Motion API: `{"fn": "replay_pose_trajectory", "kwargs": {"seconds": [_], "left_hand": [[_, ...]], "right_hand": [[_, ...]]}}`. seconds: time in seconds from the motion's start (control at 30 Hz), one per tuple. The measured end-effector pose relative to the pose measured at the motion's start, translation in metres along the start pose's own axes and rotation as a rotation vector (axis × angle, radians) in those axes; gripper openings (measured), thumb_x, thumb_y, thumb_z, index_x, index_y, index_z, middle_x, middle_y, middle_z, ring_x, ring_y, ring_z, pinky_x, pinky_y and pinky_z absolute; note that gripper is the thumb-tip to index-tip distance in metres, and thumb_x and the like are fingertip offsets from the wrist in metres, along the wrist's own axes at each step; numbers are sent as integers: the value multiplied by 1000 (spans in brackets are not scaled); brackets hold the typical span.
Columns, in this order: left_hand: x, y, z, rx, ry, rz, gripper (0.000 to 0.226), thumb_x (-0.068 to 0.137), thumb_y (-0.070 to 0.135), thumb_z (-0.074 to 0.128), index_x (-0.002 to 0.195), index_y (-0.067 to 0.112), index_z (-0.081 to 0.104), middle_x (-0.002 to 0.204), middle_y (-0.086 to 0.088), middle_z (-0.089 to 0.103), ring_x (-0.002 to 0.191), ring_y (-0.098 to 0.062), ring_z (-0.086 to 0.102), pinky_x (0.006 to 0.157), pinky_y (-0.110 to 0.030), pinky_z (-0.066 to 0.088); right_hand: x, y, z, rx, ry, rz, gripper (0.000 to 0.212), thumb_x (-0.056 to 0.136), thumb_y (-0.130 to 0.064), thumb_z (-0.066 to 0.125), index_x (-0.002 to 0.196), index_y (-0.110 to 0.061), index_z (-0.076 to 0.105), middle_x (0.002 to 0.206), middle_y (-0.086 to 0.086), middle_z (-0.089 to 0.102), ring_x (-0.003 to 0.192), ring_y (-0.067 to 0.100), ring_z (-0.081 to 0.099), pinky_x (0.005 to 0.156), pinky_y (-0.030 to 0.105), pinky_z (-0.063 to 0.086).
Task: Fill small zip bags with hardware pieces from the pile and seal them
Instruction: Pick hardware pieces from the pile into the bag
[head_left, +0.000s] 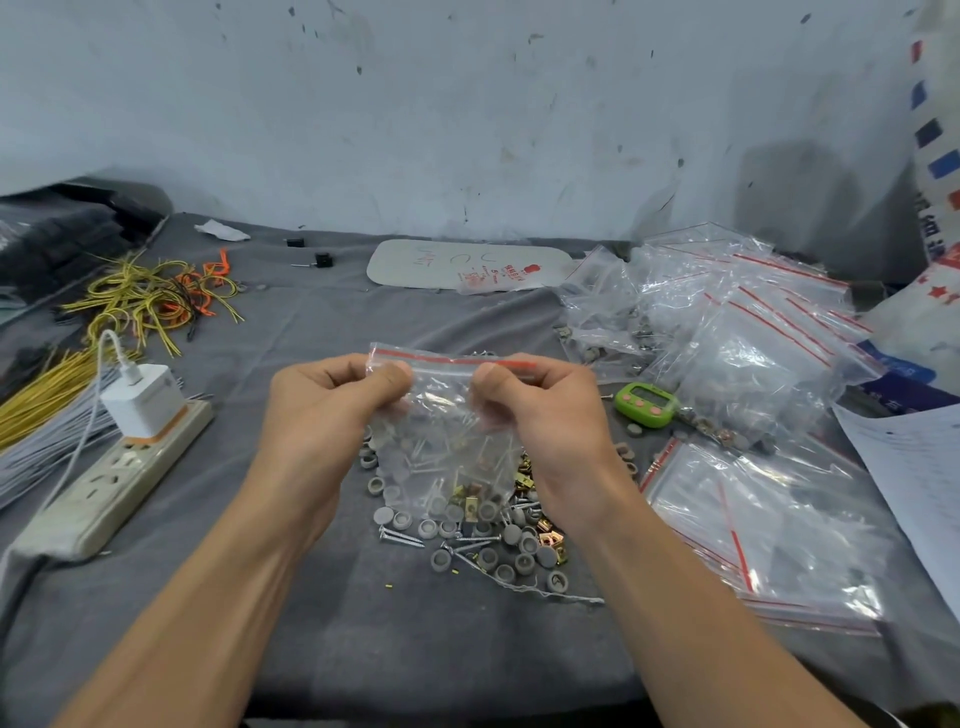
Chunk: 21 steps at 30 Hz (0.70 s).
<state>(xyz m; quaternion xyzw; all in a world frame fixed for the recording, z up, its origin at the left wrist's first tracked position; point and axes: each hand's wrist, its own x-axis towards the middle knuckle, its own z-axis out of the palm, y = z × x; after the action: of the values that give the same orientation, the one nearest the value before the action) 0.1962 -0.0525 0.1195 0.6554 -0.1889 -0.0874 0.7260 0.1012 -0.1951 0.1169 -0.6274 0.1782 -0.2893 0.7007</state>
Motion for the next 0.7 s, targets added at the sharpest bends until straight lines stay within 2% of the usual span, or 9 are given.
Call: {"fn": "replay_pose_trajectory", "kwargs": {"seconds": [0.1, 0.2, 0.27, 0.37, 0.47, 0.53, 0.6, 0.7], "left_hand": [[-2, -2, 3, -16, -17, 14, 19, 84, 8, 77, 65, 10, 77, 71, -10, 73, 66, -13, 66, 61, -17, 51], [-4, -3, 8, -32, -40, -9, 8, 84, 10, 77, 78, 7, 80, 80, -15, 76, 72, -17, 70, 66, -26, 56], [-3, -3, 10, -21, -21, -15, 6, 83, 9, 78, 79, 4, 80, 81, -18, 76, 73, -19, 69, 72, -31, 55], [-6, -2, 16, -39, -35, 9, 8, 82, 2, 76, 77, 7, 80, 77, -14, 76, 71, -15, 68, 68, -24, 55], [-8, -2, 19, -57, -41, 38, 16, 83, -1, 75, 73, 10, 80, 73, -10, 76, 66, -11, 68, 62, -19, 53], [-8, -3, 19, -46, -38, 45, 17, 83, 0, 75, 71, 10, 80, 70, -9, 75, 65, -12, 67, 62, -21, 54], [-9, -3, 19, -32, -68, 32, 8, 83, 3, 76, 78, 7, 81, 76, -12, 76, 71, -17, 70, 68, -26, 57], [-12, -2, 18, -62, -128, 17, 8, 81, 1, 76, 81, 6, 82, 83, -15, 78, 79, -22, 76, 69, -25, 58]], "right_hand": [[0, 1, -1, -13, -14, -23, 14, 89, -3, 74, 77, -6, 79, 68, 10, 68, 61, 15, 58, 59, 24, 52], [-1, 1, -3, -10, -35, -29, 14, 89, -5, 74, 77, -10, 80, 71, 10, 69, 66, 17, 59, 66, 28, 53], [-1, 1, -4, -2, -44, -18, 9, 86, -8, 78, 80, -13, 81, 73, 7, 72, 67, 16, 62, 68, 29, 56], [-4, 3, -1, -18, -66, -19, 3, 82, -13, 84, 83, -15, 81, 78, 7, 77, 66, 15, 67, 65, 25, 57], [-4, 5, 4, -20, -42, -37, 6, 83, -10, 83, 79, -13, 81, 73, 8, 75, 63, 15, 66, 60, 23, 53], [-4, 5, 5, -9, -23, -35, 13, 83, -5, 81, 73, -12, 79, 68, 10, 72, 60, 17, 61, 57, 24, 51], [-4, 3, 5, 15, -33, -28, 20, 84, -1, 79, 68, -13, 78, 68, 10, 72, 61, 18, 61, 58, 24, 51], [-5, -1, 4, 51, -97, -22, 19, 85, 1, 76, 72, -11, 77, 69, 7, 74, 62, 13, 67, 59, 21, 53]]}}
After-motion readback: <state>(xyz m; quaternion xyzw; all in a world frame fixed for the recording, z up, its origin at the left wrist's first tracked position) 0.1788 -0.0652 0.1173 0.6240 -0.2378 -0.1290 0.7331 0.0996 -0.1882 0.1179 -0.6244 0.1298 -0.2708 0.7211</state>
